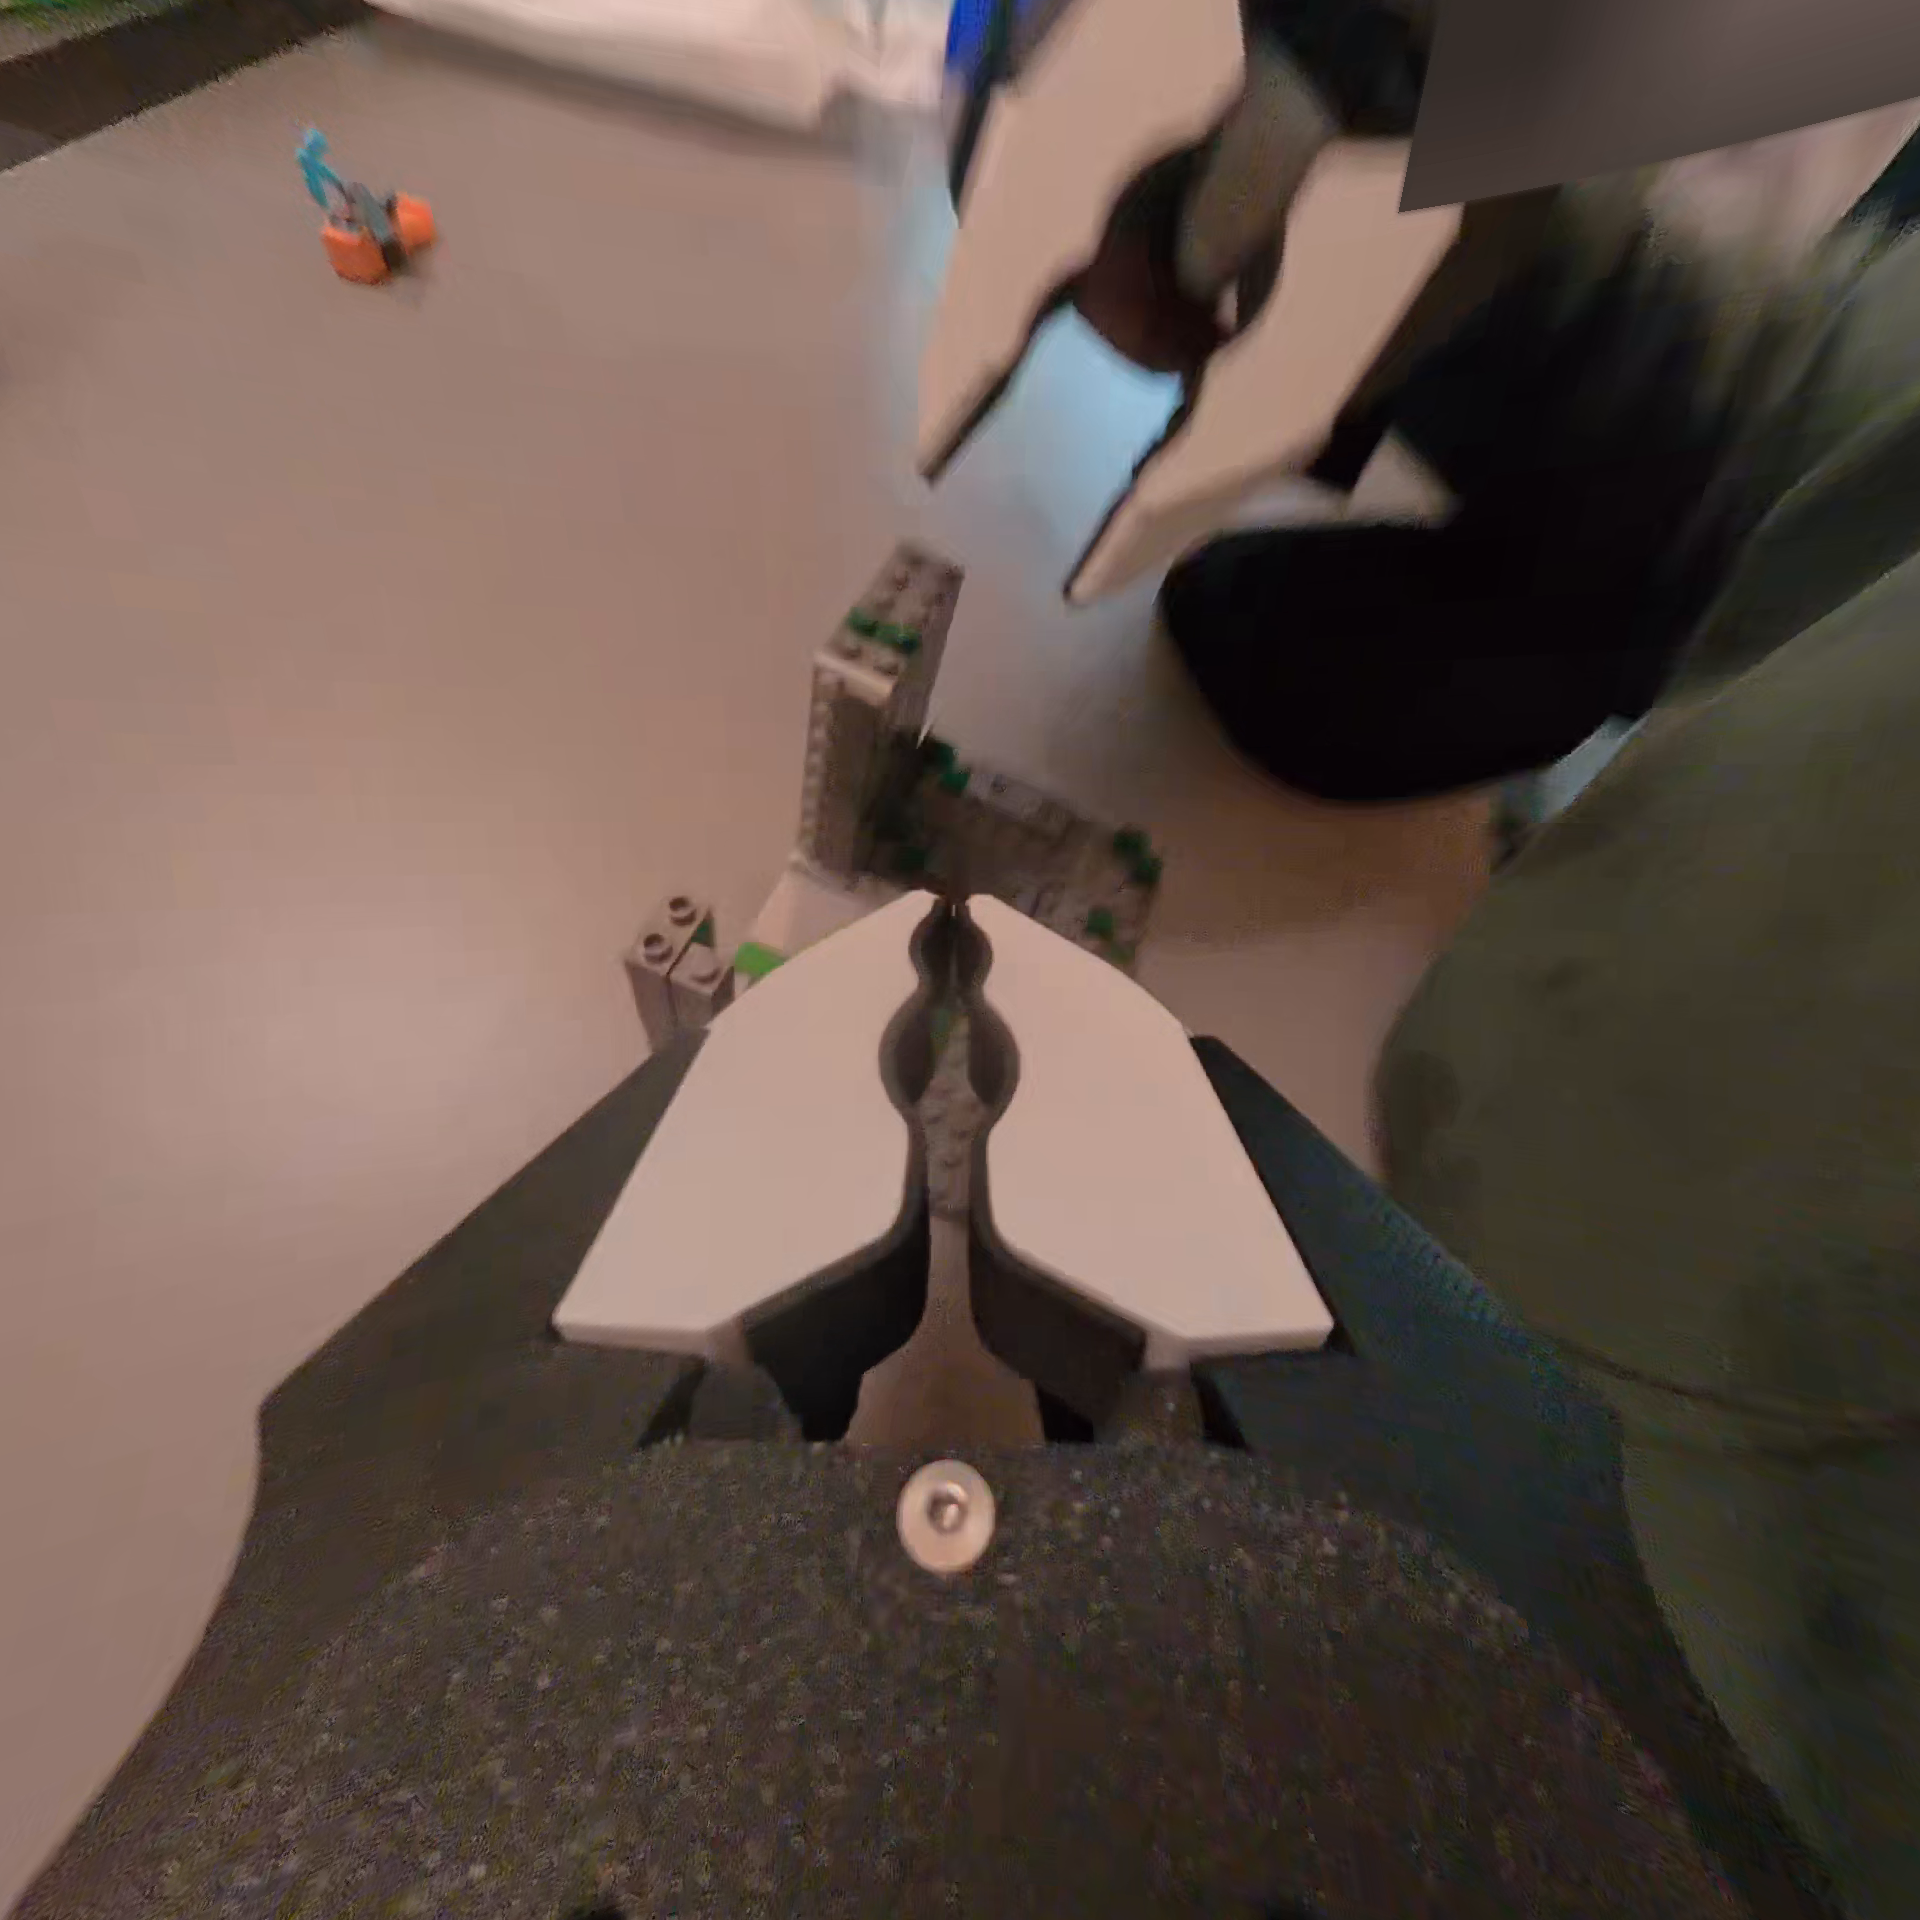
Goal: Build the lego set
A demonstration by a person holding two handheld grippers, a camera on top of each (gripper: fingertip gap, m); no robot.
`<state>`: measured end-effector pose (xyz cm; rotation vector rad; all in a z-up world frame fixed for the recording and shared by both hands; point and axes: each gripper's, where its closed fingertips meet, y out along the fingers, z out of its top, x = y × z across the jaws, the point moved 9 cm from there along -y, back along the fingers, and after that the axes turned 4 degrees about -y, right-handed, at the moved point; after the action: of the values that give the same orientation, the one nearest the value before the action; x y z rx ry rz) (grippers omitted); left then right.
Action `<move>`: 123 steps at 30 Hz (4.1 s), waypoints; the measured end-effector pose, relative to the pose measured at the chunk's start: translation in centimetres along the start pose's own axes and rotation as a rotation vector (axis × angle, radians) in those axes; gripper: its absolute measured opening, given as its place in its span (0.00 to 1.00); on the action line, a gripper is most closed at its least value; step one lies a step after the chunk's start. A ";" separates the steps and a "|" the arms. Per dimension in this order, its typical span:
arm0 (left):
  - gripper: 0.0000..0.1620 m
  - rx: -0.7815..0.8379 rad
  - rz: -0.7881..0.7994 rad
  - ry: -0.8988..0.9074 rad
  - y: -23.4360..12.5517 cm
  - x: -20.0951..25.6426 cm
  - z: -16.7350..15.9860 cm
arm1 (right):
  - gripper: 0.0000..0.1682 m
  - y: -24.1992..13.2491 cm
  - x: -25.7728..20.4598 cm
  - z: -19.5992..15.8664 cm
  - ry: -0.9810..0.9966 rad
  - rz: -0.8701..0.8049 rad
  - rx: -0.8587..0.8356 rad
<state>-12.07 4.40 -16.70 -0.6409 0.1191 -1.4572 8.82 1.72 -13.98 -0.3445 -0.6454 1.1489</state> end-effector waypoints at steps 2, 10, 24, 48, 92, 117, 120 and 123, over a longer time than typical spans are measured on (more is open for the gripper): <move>0.00 0.127 -0.111 -0.150 -0.9 0.0 0.3 | 0.18 0.1 -0.9 1.5 -0.039 -0.011 0.034; 0.00 0.501 -0.548 -0.598 -2.5 0.2 0.3 | 0.21 2.8 -3.5 5.7 -0.102 -0.164 0.304; 0.00 0.650 -0.653 -0.727 -2.9 0.4 0.7 | 0.10 3.8 -4.4 7.9 -0.296 -0.385 0.282; 0.10 0.137 0.162 0.491 -3.6 2.3 1.8 | 0.11 6.9 3.1 9.5 0.276 0.697 -0.296; 0.11 0.249 0.244 0.262 -3.6 -0.8 1.2 | 0.05 7.3 4.7 9.2 -0.002 0.398 -0.199; 0.10 0.076 0.275 0.317 -2.0 -1.2 -1.1 | 0.05 9.9 4.3 6.0 0.001 0.414 -0.339; 0.10 0.060 0.279 0.318 -1.9 -1.3 -1.2 | 0.05 9.9 4.3 6.1 0.003 0.408 -0.360; 0.10 0.051 0.278 0.309 -1.7 -1.4 -1.3 | 0.05 10.0 4.2 6.4 0.004 0.402 -0.382</move>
<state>-14.38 5.32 -17.34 -0.3380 0.3957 -1.2757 -1.46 9.00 -13.49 -0.8297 -0.8164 1.4038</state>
